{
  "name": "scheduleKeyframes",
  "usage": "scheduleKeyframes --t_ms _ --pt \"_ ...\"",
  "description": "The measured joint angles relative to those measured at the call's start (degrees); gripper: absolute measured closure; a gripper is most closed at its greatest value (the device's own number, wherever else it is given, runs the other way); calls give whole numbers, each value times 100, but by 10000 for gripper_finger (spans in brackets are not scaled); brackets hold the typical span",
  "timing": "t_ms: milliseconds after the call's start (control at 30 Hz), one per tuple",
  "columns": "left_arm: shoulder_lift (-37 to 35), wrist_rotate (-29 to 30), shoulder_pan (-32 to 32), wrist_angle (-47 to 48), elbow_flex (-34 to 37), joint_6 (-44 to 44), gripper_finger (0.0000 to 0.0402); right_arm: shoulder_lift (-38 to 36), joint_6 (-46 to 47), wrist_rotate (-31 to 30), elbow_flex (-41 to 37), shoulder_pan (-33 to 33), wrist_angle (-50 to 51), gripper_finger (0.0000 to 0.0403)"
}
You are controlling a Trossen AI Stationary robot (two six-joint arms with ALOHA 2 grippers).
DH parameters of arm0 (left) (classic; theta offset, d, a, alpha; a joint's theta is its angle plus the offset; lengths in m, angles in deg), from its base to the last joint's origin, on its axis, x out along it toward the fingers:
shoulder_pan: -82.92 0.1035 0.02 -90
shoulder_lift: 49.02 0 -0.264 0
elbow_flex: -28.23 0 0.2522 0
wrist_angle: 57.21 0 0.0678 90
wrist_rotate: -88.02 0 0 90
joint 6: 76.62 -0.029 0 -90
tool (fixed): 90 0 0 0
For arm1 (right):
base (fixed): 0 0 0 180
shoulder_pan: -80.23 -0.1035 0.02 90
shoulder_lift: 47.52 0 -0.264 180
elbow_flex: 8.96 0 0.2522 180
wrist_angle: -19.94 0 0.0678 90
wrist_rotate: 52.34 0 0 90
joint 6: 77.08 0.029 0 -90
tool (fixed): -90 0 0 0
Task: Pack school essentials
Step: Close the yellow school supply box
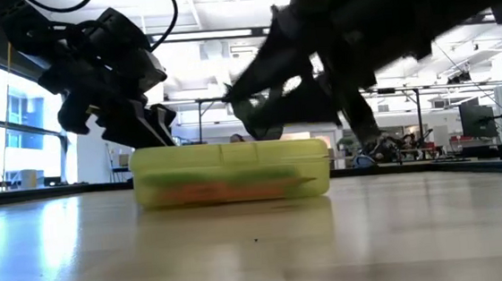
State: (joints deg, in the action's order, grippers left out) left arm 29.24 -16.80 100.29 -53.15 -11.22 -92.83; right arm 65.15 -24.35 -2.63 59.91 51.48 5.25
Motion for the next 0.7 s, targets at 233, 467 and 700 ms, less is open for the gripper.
scheduleKeyframes --t_ms 233,467,700 --pt "7 30 103 -80 2 -189 287 -567 -1645 -500 0 406 30 253" --pt "9 30 269 -84 4 -244 287 -832 -1705 336 4 1125 1347 253" --pt "9 29 328 -86 7 -241 287 -843 -1786 980 0 1520 1758 253"
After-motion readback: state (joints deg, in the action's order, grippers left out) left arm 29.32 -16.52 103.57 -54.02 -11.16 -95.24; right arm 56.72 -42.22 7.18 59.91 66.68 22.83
